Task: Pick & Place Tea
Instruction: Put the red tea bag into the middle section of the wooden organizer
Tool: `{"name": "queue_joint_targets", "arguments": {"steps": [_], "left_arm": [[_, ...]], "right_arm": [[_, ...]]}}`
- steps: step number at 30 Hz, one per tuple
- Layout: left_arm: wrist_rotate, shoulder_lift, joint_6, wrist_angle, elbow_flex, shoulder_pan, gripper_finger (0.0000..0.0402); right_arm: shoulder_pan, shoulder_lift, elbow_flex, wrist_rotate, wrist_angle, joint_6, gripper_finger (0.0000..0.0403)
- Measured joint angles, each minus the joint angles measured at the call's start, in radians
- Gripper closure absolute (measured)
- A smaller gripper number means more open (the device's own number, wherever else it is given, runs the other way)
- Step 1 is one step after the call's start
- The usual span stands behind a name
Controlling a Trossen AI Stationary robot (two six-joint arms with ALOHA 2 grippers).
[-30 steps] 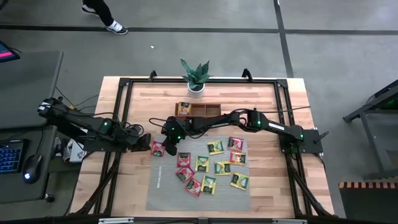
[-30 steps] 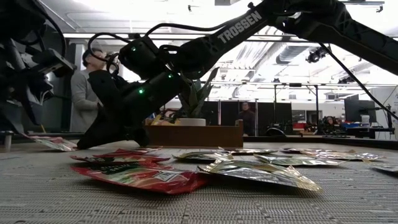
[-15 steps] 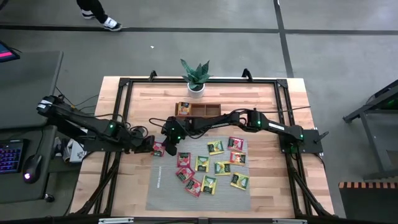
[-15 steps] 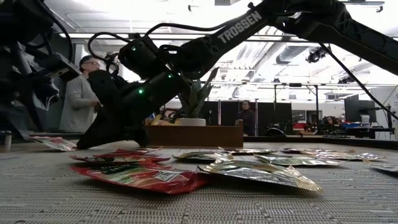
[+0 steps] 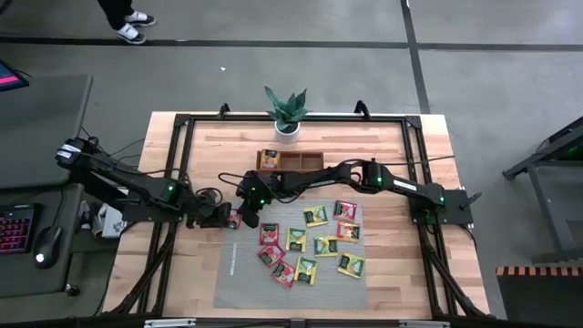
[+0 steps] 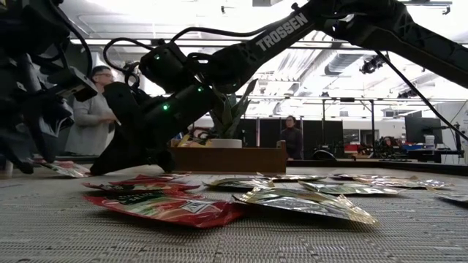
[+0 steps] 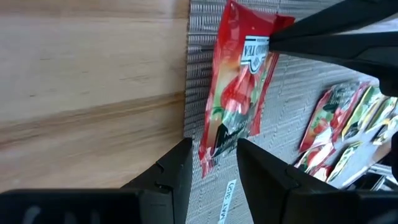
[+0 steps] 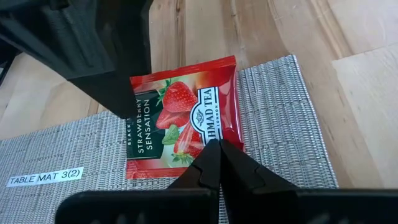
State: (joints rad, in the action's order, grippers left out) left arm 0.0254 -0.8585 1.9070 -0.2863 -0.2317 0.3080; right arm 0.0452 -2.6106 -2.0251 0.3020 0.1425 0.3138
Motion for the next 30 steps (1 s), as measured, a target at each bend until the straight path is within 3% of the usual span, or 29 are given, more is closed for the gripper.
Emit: {"name": "queue_joint_targets", "arguments": {"steps": [5,13,30], "left_arm": [[-0.025,0.0,-0.001,-0.001,0.0,0.0,0.0306],[-0.031,0.0,-0.026,-0.001,0.0,0.0,0.0395],[-0.013,0.001,-0.104,-0.002,-0.001,0.0,0.0401]], "right_arm": [[0.0,0.0,0.0,0.001,0.0,0.0,0.0403],[0.0,0.0,0.0,0.003,0.0,0.0,0.0403],[0.001,0.0,-0.021,0.036,0.008,0.001,0.0403]]}}
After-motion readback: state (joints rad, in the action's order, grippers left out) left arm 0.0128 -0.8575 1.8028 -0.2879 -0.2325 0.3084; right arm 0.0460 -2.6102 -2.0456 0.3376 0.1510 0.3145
